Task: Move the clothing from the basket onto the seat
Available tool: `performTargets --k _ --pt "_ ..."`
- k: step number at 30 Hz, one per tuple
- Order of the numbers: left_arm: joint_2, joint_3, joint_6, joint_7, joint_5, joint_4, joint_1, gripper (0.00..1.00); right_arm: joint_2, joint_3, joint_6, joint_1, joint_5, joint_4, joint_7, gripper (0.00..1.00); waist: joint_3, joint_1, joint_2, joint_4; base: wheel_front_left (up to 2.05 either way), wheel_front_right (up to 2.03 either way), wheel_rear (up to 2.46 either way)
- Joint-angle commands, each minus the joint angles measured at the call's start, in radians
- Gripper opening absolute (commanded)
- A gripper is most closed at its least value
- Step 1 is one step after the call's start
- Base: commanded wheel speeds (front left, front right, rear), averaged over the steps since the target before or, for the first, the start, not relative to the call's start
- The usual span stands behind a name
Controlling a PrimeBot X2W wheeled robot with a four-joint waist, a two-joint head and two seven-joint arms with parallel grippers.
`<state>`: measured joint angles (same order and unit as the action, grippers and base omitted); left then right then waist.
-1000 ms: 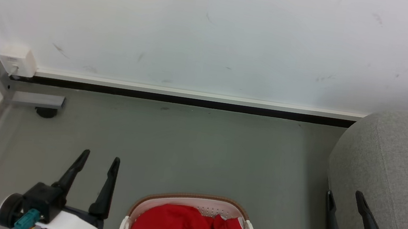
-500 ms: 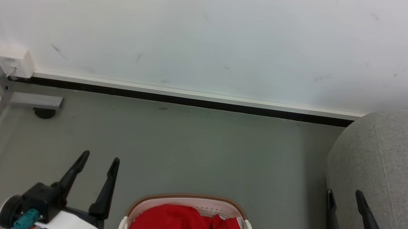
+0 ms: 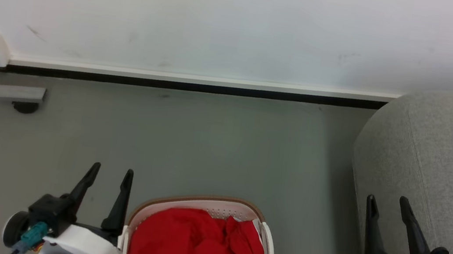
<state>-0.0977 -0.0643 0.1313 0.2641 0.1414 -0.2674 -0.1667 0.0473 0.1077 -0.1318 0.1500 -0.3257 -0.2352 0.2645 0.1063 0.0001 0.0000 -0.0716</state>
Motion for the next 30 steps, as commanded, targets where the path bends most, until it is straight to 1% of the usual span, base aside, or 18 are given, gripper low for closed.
performTargets --k 1,5,10,13,19,24,30 --pt "-0.010 -0.006 -0.001 0.000 0.009 -0.014 -0.016 1.00 0.006 -0.001 0.002 0.018 -0.011 0.010 0.000 1.00 0.038 -0.0001 0.0000 -0.028 0.00 0.00 0.00" --pt "-0.035 -0.042 -0.001 0.001 0.028 -0.065 -0.052 1.00 0.005 0.003 0.002 0.035 0.011 0.024 0.000 1.00 0.094 -0.0001 0.0000 -0.066 0.00 0.00 0.00" --pt "-0.076 -0.117 -0.002 0.000 0.043 -0.143 -0.108 1.00 0.005 0.009 0.002 0.060 -0.009 0.048 0.000 1.00 0.169 -0.0001 0.0000 -0.113 0.00 0.00 0.00" --pt "-0.106 -0.190 -0.002 0.001 0.042 -0.231 -0.155 1.00 0.005 0.008 0.002 0.081 -0.009 0.064 0.000 1.00 0.209 -0.0001 0.0000 -0.138 0.00 0.00 0.00" --pt "-0.151 -0.358 -0.001 0.000 0.104 -0.435 -0.284 1.00 0.005 -0.006 0.002 0.117 -0.008 0.110 0.000 1.00 0.310 -0.0001 0.0000 -0.188 0.00 0.00 0.00" --pt "-0.162 -0.469 -0.001 -0.055 0.164 -0.633 -0.409 1.00 0.005 -0.014 0.002 0.142 -0.020 0.152 0.000 1.00 0.399 -0.0001 0.0000 -0.228 0.00 0.00 0.00" --pt "-0.200 -0.585 -0.001 -0.105 0.211 -0.779 -0.512 1.00 0.004 -0.015 0.002 0.181 -0.048 0.203 0.000 1.00 0.500 -0.0001 0.0000 -0.288 0.00 0.00 0.00"
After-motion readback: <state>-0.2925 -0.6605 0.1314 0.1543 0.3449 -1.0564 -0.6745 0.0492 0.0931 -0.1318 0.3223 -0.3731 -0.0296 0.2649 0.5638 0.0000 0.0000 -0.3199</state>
